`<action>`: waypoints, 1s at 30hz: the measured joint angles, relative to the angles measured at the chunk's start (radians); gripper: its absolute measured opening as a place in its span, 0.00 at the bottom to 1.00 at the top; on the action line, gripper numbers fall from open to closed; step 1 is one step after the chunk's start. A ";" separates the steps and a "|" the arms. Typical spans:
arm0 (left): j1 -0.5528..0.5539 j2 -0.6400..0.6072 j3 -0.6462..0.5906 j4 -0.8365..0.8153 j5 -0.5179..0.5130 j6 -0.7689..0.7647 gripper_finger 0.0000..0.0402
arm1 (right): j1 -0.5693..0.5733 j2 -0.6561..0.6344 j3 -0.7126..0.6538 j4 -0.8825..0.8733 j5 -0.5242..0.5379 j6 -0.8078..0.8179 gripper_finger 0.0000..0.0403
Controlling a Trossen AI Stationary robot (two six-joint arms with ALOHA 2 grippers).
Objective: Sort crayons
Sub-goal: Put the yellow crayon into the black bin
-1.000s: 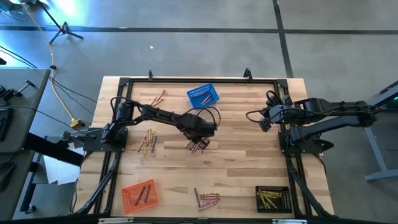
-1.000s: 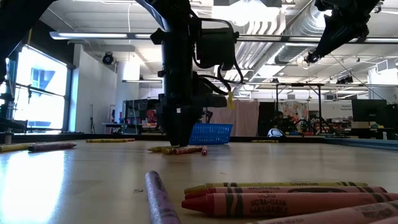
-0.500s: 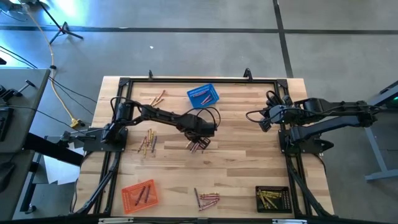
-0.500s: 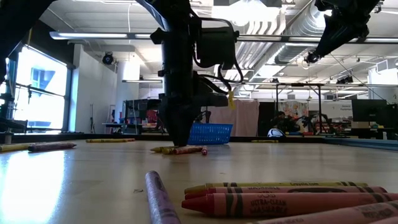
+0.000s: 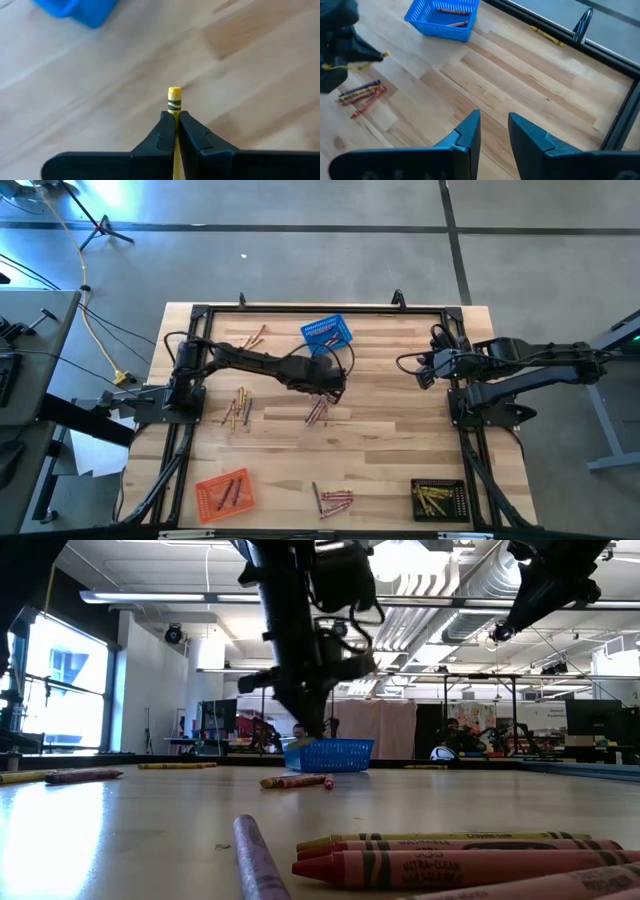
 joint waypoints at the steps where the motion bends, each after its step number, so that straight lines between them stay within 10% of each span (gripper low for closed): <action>1: 0.001 -0.017 -0.001 0.027 -0.005 0.000 0.00 | 0.000 0.000 0.000 0.001 0.000 0.008 0.21; 15: -0.042 -0.272 0.004 0.658 -0.104 0.278 0.00 | 0.002 0.165 0.000 0.376 -0.011 -0.052 0.21; 30: -0.102 -0.384 0.004 0.589 -0.231 0.362 0.00 | 0.002 0.220 0.000 0.842 -0.189 -0.297 0.30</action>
